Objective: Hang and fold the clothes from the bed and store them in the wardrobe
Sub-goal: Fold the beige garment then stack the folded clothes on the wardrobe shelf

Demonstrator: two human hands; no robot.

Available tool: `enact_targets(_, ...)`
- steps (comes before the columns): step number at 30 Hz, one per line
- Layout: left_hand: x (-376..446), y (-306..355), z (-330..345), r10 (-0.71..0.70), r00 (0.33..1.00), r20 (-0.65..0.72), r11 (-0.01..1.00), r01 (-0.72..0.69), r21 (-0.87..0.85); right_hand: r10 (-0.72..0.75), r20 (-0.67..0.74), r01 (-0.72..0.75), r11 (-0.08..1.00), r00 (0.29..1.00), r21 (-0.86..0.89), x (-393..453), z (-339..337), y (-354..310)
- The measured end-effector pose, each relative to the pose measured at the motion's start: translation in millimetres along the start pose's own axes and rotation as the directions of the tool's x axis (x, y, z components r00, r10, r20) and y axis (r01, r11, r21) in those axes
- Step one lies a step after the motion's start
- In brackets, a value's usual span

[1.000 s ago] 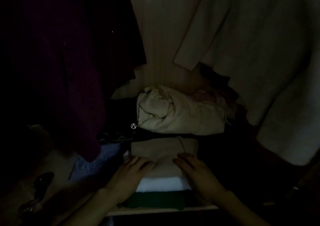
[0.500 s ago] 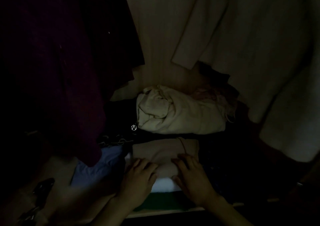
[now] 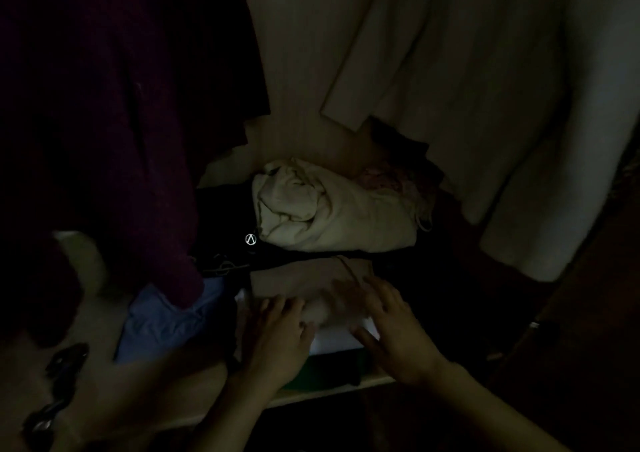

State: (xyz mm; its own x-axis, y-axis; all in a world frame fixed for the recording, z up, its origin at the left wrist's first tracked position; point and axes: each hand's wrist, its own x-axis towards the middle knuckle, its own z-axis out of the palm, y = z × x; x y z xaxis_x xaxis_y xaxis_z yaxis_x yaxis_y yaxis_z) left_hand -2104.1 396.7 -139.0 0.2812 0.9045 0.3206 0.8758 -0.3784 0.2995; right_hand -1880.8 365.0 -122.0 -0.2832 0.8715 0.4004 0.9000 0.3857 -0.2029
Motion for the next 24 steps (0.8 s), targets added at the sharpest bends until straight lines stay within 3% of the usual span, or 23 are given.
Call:
enact_targets(9, -43, 54, -62, -0.046, 0.995, -0.089, 0.99, 0.033, -0.134, -0.012, -0.119, 0.015, 1.0, 0.993, 0.023, -49, -73, -33)
enact_targets(19, -171, 165, -89, -0.05, 0.976, -0.211, 0.996, 0.034, -0.078, -0.051, -0.148, 0.073, 0.986, 0.988, 0.151, -169, -118, -44)
enact_targets(24, -215, 204, -115, -0.059, 0.979, -0.195, 0.998, 0.055, -0.027, -0.051, -0.155, 0.091, 0.959, 0.987, 0.267, -223, -141, -62)
